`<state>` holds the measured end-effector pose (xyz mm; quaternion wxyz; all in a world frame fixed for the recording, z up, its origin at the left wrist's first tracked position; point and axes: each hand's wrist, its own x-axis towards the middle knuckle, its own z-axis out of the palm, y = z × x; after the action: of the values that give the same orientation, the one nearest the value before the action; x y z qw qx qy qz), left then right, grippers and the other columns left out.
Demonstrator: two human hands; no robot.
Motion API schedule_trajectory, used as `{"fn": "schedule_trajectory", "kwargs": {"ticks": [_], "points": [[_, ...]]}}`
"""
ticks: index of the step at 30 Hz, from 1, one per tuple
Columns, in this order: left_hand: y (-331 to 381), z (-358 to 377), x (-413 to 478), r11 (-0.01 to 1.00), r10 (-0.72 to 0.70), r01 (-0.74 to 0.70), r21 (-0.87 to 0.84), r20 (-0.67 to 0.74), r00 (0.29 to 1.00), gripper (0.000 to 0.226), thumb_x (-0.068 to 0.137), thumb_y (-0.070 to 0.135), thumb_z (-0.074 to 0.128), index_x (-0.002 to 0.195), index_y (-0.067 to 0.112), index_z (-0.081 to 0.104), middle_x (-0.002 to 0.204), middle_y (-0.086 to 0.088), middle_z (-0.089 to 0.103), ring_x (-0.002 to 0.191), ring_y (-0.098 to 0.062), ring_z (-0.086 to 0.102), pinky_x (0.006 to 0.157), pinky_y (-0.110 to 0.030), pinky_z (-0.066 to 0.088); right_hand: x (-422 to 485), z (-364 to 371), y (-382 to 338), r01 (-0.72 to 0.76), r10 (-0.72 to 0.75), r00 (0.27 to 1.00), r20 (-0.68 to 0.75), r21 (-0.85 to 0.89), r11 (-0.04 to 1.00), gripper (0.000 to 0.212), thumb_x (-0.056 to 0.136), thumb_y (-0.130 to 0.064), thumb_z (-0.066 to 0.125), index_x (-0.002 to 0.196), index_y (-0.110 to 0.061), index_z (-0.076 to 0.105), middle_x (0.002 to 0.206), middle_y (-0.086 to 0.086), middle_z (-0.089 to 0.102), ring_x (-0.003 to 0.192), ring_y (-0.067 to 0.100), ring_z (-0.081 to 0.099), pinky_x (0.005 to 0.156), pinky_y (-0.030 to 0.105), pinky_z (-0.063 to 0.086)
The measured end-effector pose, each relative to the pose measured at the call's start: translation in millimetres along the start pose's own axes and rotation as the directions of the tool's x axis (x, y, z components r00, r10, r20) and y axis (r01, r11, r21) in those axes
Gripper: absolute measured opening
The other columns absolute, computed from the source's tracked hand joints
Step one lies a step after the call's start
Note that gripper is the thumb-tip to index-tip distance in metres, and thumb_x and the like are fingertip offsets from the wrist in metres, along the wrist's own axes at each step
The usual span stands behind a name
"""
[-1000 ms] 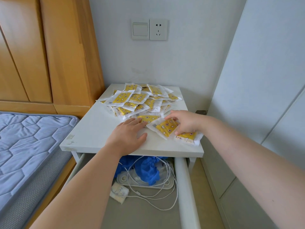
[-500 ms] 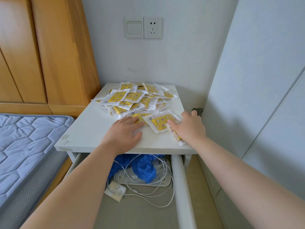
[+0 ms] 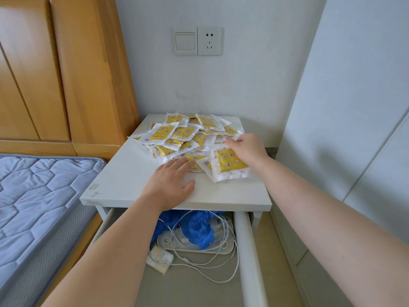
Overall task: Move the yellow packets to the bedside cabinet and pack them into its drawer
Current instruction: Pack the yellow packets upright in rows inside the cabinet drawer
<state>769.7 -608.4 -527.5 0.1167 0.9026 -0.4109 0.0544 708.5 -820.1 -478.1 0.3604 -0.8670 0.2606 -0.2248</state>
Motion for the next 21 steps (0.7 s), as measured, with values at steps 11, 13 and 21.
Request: {"fn": "schedule_trajectory", "kwargs": {"ticks": [11,13,21], "points": [[-1,1,3,1.0,-0.008,0.007,0.03,0.027,1.0,0.055,0.097,0.044,0.032,0.15,0.031,0.024,0.159,0.007,0.02,0.146,-0.013,0.013,0.119,-0.033,0.011,18,1,-12,0.384,-0.017,0.716,0.698,-0.373,0.845,0.071,0.085,-0.022,0.07,0.146,-0.019,0.034,0.149,0.001,0.036,0.134,0.02,0.037,0.108,0.034,0.034],[-1,1,2,1.0,-0.015,0.015,0.016,0.015,1.0,0.055,0.097,0.044,0.034,0.15,0.03,0.027,0.158,0.008,0.022,0.146,-0.012,0.014,0.119,-0.033,0.012,19,1,-15,0.4,0.007,0.717,0.697,-0.419,0.815,0.076,0.084,-0.026,0.072,0.148,-0.018,0.032,0.15,0.001,0.035,0.134,0.02,0.037,0.107,0.034,0.035],[1,0,1,0.999,-0.047,0.047,-0.002,-0.005,0.999,0.055,0.097,0.043,0.036,0.149,0.028,0.03,0.157,0.007,0.026,0.145,-0.013,0.017,0.119,-0.033,0.014,17,-6,-14,0.411,0.109,0.722,0.683,-0.55,0.727,0.091,0.078,-0.051,0.071,0.149,-0.018,0.026,0.153,0.001,0.029,0.136,0.023,0.035,0.104,0.034,0.035]]}}
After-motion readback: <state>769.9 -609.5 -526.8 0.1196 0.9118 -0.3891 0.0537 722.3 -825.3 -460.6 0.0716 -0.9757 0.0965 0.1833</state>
